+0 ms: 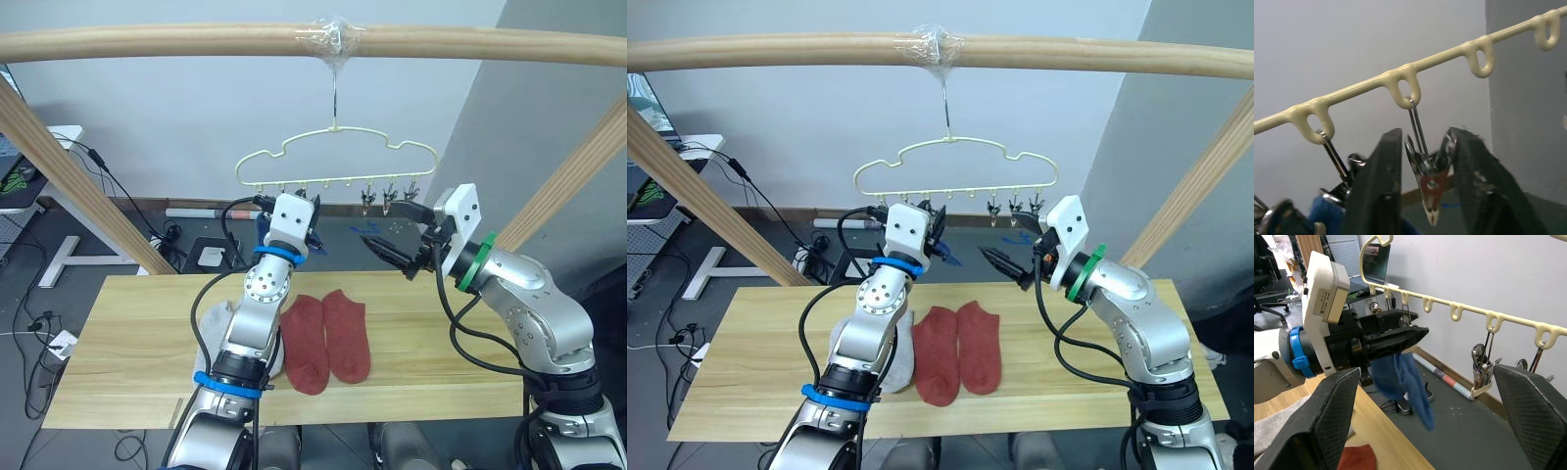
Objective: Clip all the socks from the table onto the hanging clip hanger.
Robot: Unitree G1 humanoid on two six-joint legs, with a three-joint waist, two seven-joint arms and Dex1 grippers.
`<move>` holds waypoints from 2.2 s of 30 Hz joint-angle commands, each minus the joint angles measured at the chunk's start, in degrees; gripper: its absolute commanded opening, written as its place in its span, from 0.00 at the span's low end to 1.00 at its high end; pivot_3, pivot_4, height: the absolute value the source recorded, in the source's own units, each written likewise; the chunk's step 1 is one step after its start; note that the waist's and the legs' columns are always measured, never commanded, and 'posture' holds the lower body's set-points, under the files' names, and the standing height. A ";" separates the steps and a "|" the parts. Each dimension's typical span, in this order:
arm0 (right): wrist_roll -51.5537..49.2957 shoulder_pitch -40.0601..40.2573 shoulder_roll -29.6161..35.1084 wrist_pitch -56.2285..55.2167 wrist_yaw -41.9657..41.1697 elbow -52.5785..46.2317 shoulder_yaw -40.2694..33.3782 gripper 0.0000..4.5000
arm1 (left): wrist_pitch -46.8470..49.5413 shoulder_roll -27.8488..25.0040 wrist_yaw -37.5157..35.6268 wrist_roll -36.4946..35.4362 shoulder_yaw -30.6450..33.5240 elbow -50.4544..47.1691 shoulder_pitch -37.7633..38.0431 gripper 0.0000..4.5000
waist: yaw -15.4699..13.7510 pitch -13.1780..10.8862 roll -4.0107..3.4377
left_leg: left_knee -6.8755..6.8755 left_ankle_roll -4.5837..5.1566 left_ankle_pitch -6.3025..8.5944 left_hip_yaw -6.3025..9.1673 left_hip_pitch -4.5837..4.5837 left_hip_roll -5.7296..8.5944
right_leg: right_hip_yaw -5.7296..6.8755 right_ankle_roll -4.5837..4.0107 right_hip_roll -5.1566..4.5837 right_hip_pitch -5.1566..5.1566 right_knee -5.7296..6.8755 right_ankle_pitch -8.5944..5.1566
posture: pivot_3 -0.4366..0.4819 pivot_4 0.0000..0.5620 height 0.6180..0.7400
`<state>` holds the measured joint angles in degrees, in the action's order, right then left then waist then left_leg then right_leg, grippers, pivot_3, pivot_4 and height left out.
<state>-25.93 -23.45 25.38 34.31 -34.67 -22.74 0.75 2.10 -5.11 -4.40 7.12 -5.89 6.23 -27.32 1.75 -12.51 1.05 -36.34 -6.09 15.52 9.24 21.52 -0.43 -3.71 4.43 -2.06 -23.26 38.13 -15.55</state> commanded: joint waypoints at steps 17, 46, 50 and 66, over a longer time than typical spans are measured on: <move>0.08 0.11 0.45 -1.26 0.02 -1.61 -0.63 1.00 | -0.71 0.32 0.60 0.23 0.24 -2.61 -0.77 0.35 | 0.00 0.00 0.00 | -0.01 0.00 0.00 0.00 0.00 0.00 | 0.00 0.00 0.00 0.00 0.00 0.01 | 0.48 0.34 1.00; 1.76 0.84 0.87 -0.73 0.73 -1.70 1.11 1.00 | -1.26 -1.67 -2.08 0.74 -0.78 -4.26 -0.16 0.05 | 0.04 0.00 0.00 | -0.03 0.00 0.00 0.00 0.00 0.00 | 0.00 0.00 0.00 0.00 0.01 0.02 | 0.47 0.34 1.00; 11.86 3.32 2.02 1.01 5.45 2.51 10.12 1.00 | 7.36 -2.26 -6.66 -5.40 1.62 -7.82 -0.13 0.05 | 0.00 0.00 0.00 | -0.03 0.00 0.00 0.01 0.00 0.00 | 0.02 0.00 0.00 0.01 0.00 0.02 | 0.48 0.36 1.00; 28.77 4.00 -15.07 -11.86 12.87 37.31 25.42 1.00 | 64.81 3.18 -3.00 -52.99 30.84 -15.55 -10.46 0.05 | 0.39 -0.06 0.01 | -0.53 0.13 0.08 0.06 -0.05 0.04 | -0.01 0.00 0.02 0.02 0.51 0.00 | 0.51 0.39 1.00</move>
<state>1.96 -18.73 10.87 24.24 -22.57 13.79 27.14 63.49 -2.63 -9.86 -41.26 22.11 -8.46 -36.39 2.14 -12.57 1.06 -36.89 -5.96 15.60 9.30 21.47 -0.39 -3.71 4.44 -2.04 -23.24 38.65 -15.55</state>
